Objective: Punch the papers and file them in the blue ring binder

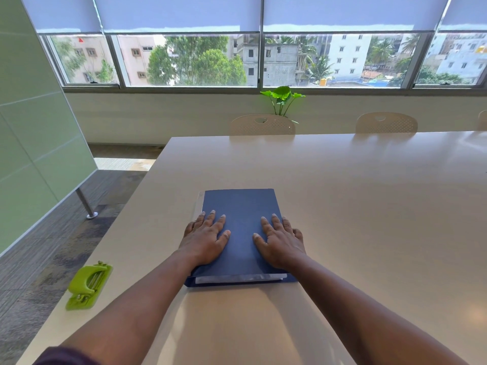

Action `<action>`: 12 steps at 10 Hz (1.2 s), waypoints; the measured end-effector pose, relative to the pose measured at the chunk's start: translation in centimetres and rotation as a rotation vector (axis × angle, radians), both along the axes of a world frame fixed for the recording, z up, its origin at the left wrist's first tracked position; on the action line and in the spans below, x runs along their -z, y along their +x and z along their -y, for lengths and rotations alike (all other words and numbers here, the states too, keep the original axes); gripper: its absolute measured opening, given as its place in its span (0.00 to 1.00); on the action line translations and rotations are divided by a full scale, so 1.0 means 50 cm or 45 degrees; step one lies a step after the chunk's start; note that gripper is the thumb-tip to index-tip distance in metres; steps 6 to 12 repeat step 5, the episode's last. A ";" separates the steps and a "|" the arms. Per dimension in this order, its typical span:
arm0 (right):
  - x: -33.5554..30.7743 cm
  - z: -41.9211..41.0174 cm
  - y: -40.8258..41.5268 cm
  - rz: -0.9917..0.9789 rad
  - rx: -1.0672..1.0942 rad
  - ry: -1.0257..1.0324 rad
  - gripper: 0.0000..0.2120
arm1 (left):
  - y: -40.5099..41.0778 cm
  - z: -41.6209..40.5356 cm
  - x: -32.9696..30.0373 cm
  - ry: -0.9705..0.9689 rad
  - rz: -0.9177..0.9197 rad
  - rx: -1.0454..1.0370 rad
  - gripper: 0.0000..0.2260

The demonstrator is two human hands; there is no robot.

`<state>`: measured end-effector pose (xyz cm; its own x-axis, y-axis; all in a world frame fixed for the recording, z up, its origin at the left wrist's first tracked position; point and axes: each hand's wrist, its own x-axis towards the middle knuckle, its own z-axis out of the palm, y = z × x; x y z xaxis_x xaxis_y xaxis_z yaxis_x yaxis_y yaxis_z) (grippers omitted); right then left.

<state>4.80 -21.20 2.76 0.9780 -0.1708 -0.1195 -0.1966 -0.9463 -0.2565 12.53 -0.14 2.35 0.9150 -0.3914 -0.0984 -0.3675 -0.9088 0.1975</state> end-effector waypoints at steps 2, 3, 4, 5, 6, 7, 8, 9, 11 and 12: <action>0.001 -0.004 -0.006 0.002 0.002 0.016 0.34 | -0.002 0.000 0.001 -0.011 -0.035 -0.004 0.29; -0.001 -0.005 -0.011 0.002 0.008 0.045 0.33 | -0.006 -0.003 -0.004 -0.016 -0.057 -0.005 0.29; -0.003 -0.006 -0.016 0.014 0.008 0.039 0.33 | -0.010 -0.005 -0.007 -0.009 -0.054 -0.007 0.30; -0.012 -0.011 -0.014 0.087 0.006 0.051 0.33 | -0.008 -0.001 -0.014 -0.053 0.003 -0.006 0.30; -0.012 -0.011 -0.014 0.087 0.006 0.051 0.33 | -0.008 -0.001 -0.014 -0.053 0.003 -0.006 0.30; -0.012 -0.011 -0.014 0.087 0.006 0.051 0.33 | -0.008 -0.001 -0.014 -0.053 0.003 -0.006 0.30; -0.012 -0.011 -0.014 0.087 0.006 0.051 0.33 | -0.008 -0.001 -0.014 -0.053 0.003 -0.006 0.30; -0.012 -0.011 -0.014 0.087 0.006 0.051 0.33 | -0.008 -0.001 -0.014 -0.053 0.003 -0.006 0.30; -0.012 -0.011 -0.014 0.087 0.006 0.051 0.33 | -0.008 -0.001 -0.014 -0.053 0.003 -0.006 0.30; -0.012 -0.011 -0.014 0.087 0.006 0.051 0.33 | -0.008 -0.001 -0.014 -0.053 0.003 -0.006 0.30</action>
